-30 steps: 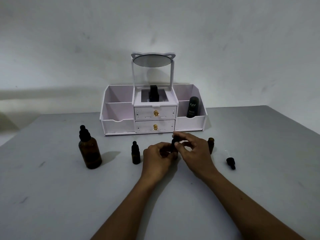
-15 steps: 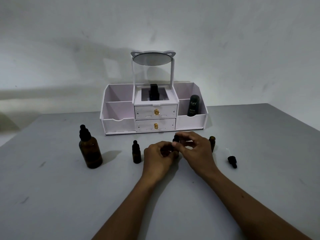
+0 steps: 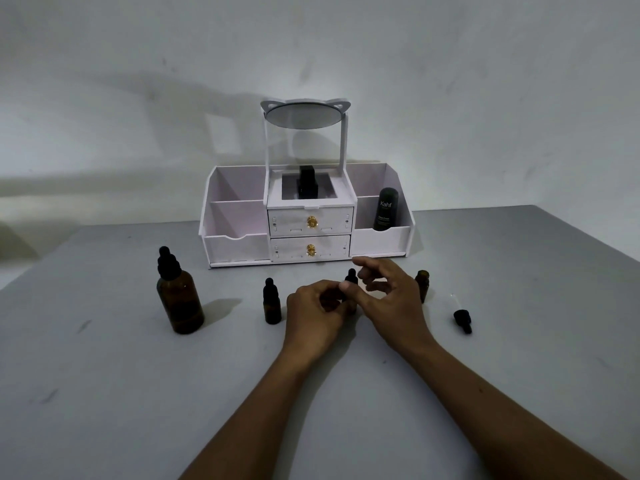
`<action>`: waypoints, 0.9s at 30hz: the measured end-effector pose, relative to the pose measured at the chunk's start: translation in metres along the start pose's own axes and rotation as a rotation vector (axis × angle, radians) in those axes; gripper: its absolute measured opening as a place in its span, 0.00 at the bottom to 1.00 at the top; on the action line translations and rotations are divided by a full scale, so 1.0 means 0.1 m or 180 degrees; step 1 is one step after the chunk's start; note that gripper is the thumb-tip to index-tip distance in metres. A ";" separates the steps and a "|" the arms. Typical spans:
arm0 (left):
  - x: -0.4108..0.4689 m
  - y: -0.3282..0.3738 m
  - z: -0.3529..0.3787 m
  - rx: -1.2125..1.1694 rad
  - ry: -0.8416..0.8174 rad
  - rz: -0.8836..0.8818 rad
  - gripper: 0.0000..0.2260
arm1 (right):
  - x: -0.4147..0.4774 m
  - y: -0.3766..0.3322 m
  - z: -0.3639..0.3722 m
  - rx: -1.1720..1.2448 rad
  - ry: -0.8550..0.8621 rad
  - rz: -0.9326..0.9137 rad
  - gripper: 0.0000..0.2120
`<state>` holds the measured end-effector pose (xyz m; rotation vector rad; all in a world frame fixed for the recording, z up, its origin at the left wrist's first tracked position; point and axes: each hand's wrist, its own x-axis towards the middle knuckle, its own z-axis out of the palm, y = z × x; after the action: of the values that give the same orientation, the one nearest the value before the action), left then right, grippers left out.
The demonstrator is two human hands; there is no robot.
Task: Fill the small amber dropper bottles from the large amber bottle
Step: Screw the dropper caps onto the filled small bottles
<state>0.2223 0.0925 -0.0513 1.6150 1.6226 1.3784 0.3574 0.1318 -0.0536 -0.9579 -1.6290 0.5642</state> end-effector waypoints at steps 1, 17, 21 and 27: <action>0.00 0.00 0.00 -0.0020 -0.0025 -0.0034 0.11 | 0.00 0.00 0.00 0.0039 0.0005 -0.0007 0.19; 0.00 -0.01 0.01 0.0024 -0.0021 0.0000 0.11 | -0.02 0.00 0.01 -0.0017 -0.0132 -0.0062 0.16; 0.00 0.02 -0.01 0.0088 -0.0028 -0.0030 0.10 | -0.02 0.02 0.00 -0.0003 -0.0177 -0.0031 0.17; -0.09 0.10 -0.02 0.0078 -0.0095 -0.0337 0.16 | -0.06 -0.07 -0.01 -0.0219 -0.0040 -0.0225 0.27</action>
<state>0.2268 0.0816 -0.0449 1.5328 1.6883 1.2800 0.3570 0.1234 -0.0513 -0.9449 -1.6959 0.4694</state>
